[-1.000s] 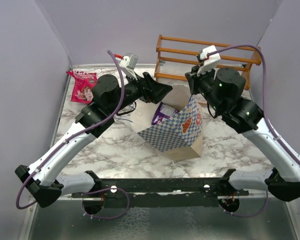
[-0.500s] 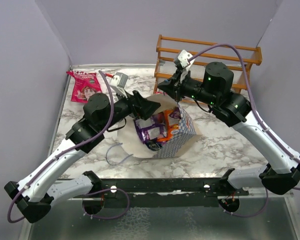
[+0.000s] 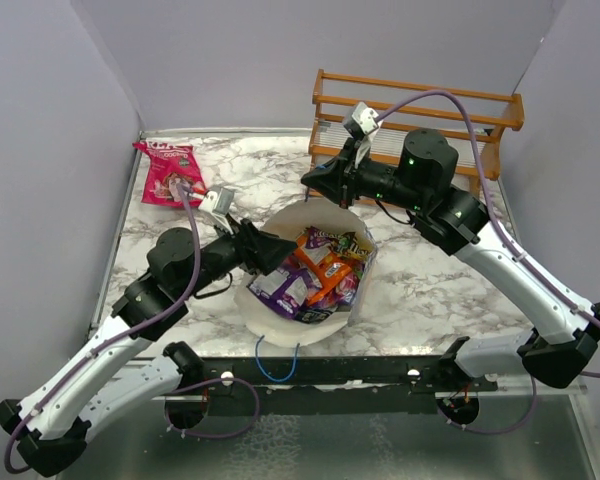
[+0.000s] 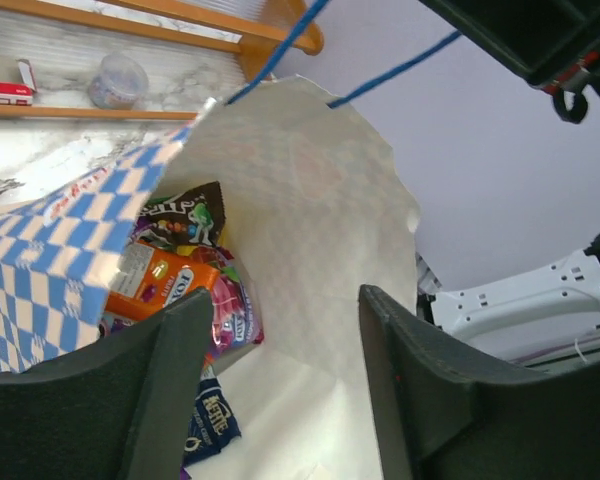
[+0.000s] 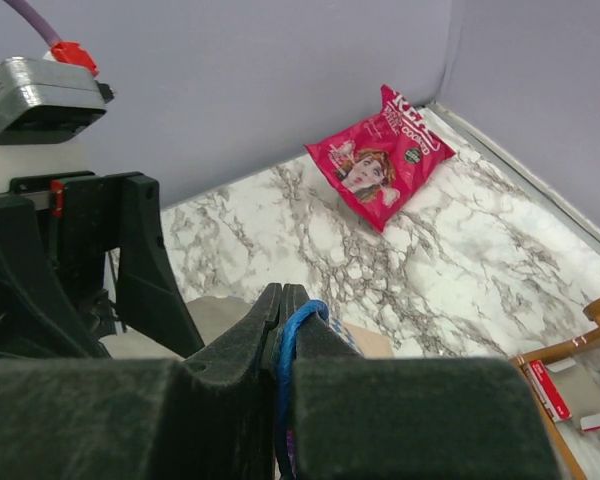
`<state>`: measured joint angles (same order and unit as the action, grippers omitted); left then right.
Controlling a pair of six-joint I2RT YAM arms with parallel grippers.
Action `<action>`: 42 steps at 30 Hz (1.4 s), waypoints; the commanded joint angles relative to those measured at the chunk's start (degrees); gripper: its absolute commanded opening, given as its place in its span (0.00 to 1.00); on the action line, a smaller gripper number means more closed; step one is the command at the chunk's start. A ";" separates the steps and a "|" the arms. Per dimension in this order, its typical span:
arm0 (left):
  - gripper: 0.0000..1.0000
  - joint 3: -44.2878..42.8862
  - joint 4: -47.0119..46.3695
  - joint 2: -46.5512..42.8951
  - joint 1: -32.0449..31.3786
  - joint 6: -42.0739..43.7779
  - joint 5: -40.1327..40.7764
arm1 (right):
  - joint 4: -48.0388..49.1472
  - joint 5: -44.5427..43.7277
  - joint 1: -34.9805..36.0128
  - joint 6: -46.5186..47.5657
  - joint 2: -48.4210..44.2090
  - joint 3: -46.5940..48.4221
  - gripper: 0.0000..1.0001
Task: Take the snacks out of the paper bag
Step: Adjust the paper bag at the center of the board, then take out the snack from the paper bag.
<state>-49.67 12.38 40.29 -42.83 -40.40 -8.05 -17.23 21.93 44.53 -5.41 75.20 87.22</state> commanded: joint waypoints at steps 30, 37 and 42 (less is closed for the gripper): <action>0.38 0.17 -10.14 25.34 -32.28 16.89 42.19 | 6.64 -5.30 0.20 3.02 -4.33 1.05 0.02; 0.45 -0.33 -16.57 33.99 -26.00 17.43 38.97 | 5.78 -4.45 0.20 2.15 -5.13 1.28 0.02; 0.47 0.21 -21.65 37.67 -23.82 19.16 39.84 | 5.75 -3.34 0.20 1.63 -5.48 1.33 0.02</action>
<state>-49.56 -1.91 76.29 -67.85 -22.92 31.09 -16.78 17.63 44.53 -3.07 72.97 86.28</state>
